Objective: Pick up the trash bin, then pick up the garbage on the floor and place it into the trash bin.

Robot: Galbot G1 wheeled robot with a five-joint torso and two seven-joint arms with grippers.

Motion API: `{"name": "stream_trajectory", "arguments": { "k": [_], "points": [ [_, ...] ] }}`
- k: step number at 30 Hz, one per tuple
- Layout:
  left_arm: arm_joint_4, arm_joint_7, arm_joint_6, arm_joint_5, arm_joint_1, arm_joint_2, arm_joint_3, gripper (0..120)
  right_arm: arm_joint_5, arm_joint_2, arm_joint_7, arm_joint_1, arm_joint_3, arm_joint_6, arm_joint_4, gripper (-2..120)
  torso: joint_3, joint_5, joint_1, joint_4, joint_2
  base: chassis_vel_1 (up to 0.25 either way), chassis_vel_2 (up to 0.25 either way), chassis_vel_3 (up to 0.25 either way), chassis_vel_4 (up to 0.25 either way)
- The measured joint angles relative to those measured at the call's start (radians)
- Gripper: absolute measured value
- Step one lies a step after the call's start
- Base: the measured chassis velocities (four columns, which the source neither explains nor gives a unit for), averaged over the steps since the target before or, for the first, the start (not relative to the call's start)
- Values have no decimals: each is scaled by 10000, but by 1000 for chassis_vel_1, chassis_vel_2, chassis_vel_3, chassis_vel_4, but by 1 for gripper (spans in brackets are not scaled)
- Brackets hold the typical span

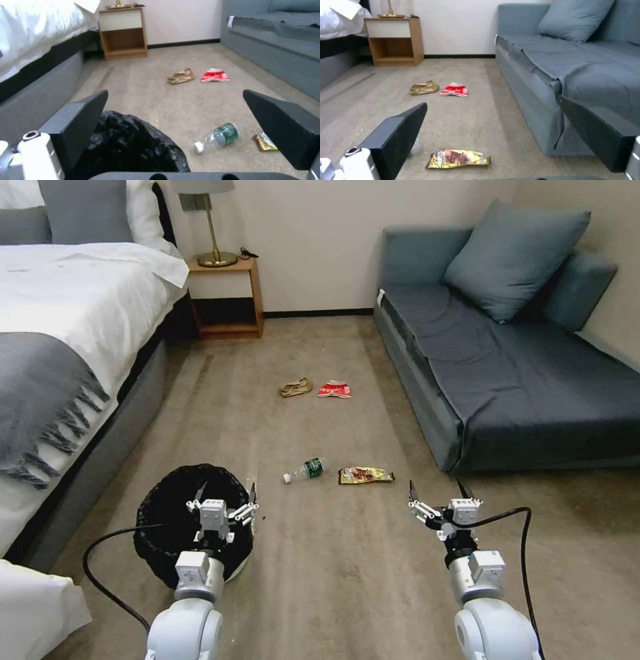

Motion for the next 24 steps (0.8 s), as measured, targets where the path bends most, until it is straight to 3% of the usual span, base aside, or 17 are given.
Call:
{"name": "stream_trajectory", "arguments": {
  "k": [24],
  "points": [
    [0, 0, 0, 0, 0, 0, 0, 100, 0, 0, 0, 0, 0, 0, 0, 100, 0, 0, 0, 0, 0, 0, 0, 0, 0]
  ]
}}
